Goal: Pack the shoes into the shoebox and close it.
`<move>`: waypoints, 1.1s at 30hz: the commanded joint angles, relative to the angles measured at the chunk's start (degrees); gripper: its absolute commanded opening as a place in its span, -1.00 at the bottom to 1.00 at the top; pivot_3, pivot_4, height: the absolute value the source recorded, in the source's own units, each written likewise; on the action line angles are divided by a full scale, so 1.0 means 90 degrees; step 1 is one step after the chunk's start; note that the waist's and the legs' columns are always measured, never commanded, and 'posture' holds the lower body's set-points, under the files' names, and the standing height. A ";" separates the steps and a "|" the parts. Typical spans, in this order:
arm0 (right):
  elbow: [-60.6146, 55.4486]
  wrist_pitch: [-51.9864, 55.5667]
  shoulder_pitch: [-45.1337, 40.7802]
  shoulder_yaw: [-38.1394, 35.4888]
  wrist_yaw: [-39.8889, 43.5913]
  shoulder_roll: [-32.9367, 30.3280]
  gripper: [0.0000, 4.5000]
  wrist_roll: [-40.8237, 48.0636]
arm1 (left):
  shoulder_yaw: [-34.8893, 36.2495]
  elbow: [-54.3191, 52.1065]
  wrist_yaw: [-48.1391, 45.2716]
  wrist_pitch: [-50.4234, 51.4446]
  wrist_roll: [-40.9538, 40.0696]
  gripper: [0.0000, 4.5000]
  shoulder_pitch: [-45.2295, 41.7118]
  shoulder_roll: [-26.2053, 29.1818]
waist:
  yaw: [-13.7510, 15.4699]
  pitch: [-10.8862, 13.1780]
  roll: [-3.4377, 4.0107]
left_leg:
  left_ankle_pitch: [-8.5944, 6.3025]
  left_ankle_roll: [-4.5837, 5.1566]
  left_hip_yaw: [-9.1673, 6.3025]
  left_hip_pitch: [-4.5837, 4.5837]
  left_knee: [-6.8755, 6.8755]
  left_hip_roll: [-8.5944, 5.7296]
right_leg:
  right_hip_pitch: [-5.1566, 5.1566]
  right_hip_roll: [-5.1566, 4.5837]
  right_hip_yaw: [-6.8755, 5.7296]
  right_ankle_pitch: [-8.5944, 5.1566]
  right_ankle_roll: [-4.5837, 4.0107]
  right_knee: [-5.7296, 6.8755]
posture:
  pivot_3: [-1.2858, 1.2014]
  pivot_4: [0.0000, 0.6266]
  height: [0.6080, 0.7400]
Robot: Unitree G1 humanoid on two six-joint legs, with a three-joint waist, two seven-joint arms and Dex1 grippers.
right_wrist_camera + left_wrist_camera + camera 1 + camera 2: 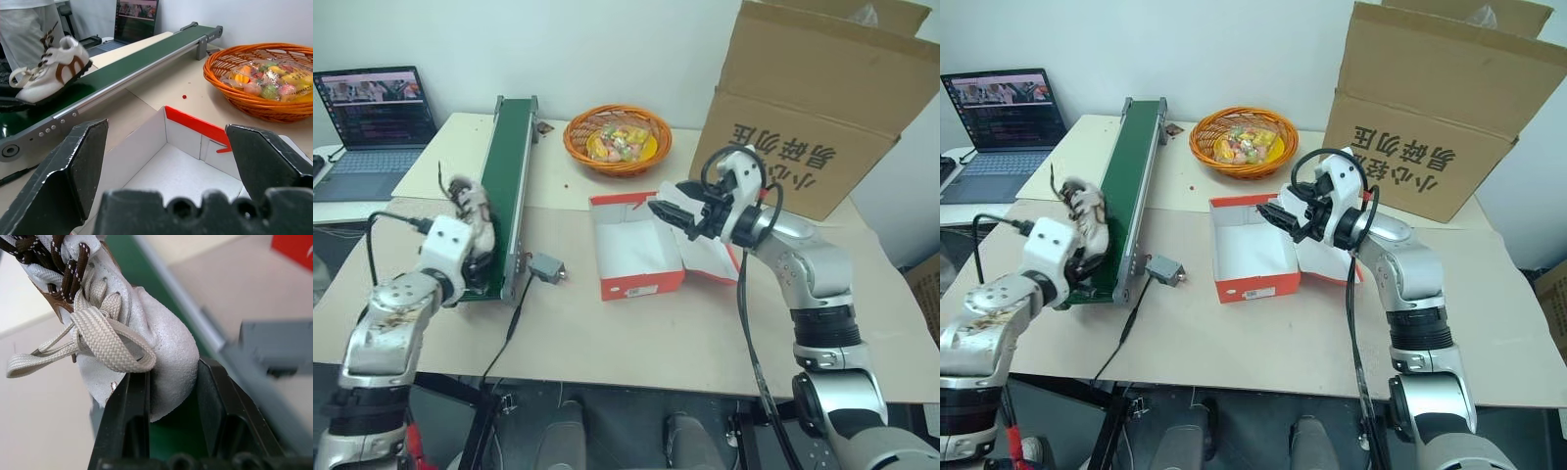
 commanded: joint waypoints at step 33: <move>0.5686 0.3341 -0.4234 -0.2507 -0.1403 0.1285 1.00 0.1709 | -0.1648 -0.1198 -0.1043 -0.1032 -0.0180 -0.59 -0.1341 -0.0902 | -0.0165 0.0011 0.0003 | 0.0016 0.0021 -0.0020 0.0001 0.0036 0.0003 | 0.0030 0.0021 0.0006 0.0001 0.0031 0.0011 | 0.03 -0.52 0.72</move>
